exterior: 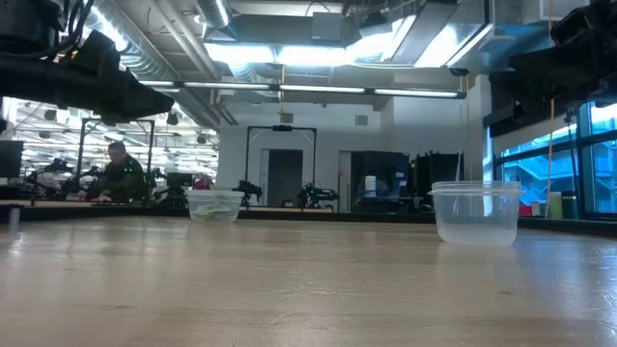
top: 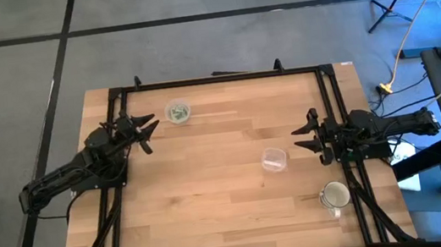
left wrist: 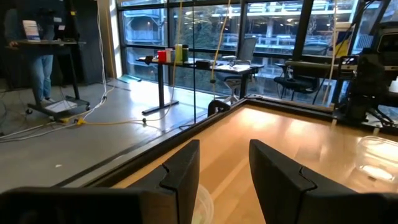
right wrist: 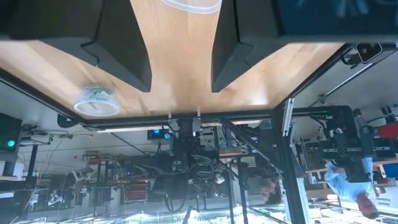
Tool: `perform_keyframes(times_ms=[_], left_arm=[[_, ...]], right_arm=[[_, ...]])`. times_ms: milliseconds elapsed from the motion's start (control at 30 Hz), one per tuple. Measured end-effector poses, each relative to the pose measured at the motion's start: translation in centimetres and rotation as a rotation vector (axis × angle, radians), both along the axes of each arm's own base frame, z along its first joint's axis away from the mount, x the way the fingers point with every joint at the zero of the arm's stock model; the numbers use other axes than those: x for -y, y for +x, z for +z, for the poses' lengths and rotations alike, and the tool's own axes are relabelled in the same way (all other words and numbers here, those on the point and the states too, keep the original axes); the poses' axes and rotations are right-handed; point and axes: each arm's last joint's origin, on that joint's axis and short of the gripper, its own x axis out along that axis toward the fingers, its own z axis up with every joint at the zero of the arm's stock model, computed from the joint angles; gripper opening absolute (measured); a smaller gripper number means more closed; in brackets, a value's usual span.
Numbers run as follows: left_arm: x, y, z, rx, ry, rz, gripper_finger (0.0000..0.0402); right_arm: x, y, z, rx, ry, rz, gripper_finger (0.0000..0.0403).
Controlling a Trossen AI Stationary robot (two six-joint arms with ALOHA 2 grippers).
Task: Pick and place Stevia / Truvia into bins
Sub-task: Return to Home Position
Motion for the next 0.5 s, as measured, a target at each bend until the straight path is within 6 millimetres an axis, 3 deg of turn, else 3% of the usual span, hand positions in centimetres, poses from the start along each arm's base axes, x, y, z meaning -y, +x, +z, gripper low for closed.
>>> perform_keyframes(times_ms=[500], left_arm=[[0.0, 0.0, -0.01, -0.001, 0.0, 0.0, 0.013]], right_arm=[[0.0, 0.0, 0.01, 0.0, -0.001, 0.0, 0.0171]])
